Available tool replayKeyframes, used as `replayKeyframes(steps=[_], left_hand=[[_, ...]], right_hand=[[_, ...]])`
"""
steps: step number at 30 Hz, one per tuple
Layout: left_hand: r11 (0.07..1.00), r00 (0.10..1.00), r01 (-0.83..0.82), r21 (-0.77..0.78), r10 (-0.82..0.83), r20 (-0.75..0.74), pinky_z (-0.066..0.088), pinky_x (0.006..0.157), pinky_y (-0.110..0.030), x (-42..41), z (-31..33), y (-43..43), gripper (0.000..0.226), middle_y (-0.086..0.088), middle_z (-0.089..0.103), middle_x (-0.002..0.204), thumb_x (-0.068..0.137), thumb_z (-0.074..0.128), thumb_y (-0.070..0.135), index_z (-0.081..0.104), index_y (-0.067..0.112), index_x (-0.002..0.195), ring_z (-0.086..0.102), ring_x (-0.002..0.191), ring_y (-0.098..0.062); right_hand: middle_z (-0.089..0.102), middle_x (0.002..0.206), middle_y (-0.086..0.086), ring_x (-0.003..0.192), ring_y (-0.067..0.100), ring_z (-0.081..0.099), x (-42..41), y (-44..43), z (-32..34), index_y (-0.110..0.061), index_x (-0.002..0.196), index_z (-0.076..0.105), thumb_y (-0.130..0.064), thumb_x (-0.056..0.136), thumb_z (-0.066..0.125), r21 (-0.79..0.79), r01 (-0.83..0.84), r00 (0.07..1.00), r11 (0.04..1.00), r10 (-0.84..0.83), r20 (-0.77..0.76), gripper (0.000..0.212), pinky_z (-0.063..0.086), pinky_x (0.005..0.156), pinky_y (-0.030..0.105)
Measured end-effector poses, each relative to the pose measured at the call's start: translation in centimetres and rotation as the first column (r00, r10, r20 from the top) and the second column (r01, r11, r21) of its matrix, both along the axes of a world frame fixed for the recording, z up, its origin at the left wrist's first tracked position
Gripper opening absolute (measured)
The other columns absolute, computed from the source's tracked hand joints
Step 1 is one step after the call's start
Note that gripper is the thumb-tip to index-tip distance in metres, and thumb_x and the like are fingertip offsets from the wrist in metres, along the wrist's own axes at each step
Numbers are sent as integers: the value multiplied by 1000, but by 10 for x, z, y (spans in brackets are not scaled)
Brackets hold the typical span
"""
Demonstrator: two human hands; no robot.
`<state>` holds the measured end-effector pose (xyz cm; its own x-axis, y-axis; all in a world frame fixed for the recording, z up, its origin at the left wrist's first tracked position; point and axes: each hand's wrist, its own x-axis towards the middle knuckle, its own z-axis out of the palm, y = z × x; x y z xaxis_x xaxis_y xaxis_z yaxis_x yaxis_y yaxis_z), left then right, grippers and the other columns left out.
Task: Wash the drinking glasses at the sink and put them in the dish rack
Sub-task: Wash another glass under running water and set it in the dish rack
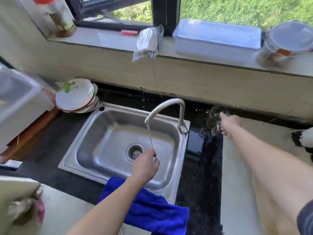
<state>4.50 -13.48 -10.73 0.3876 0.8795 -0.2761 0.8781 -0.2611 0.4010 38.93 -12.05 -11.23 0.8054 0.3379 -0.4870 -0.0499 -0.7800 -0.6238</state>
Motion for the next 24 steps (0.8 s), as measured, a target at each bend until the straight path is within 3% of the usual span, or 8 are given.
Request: replayKeyframes(steps=[6,11,14,17,20,24], left_hand=[[996,996,-82,-26,81,-37,39,72,-31,-1,-10,-18,22,-2,63,106,92,47,27,58,15,107,59,95,-23],[977,985,-158,-140,166,50,41,68,-31,8,-12,-15,14,0,63,81,90,50,23,60,15,95,58,80,-21],[933,957,-233,-274,271,107,45,65,-31,9,-17,-4,7,0,62,76,88,53,24,57,18,85,58,73,-20],[778,819,-335,-531,519,245,44,58,-30,5,-20,13,9,-7,59,76,88,54,20,56,12,84,55,64,-22],[567,647,-330,-755,718,257,45,57,-29,-4,-20,32,18,-11,57,81,93,52,22,56,6,102,54,65,-23],[394,561,-213,-894,798,218,51,65,-31,-22,-28,53,29,-11,65,98,95,48,33,59,12,110,62,81,-26]], right_hand=[[65,65,14,43,20,59,6,-8,-5,3,108,58,-12,95,45,-6,-61,993,998,60,-98,24,39,32,19],[69,65,13,54,26,64,-38,-41,41,-5,87,58,-19,98,44,107,-168,983,980,174,-55,23,47,45,27],[69,62,12,57,27,67,-77,-54,66,-9,74,55,-19,98,44,145,-307,942,940,322,-91,29,44,43,27],[62,55,5,52,22,64,-124,-52,75,-17,79,55,-15,99,43,175,-401,881,899,431,-195,24,43,41,26],[51,59,4,48,18,57,-171,-38,64,-18,100,54,-7,98,39,197,-322,846,926,375,-379,19,41,39,22],[49,59,5,55,20,60,-220,-14,49,-7,84,51,-2,93,40,134,-218,802,967,255,-540,15,40,37,21]])
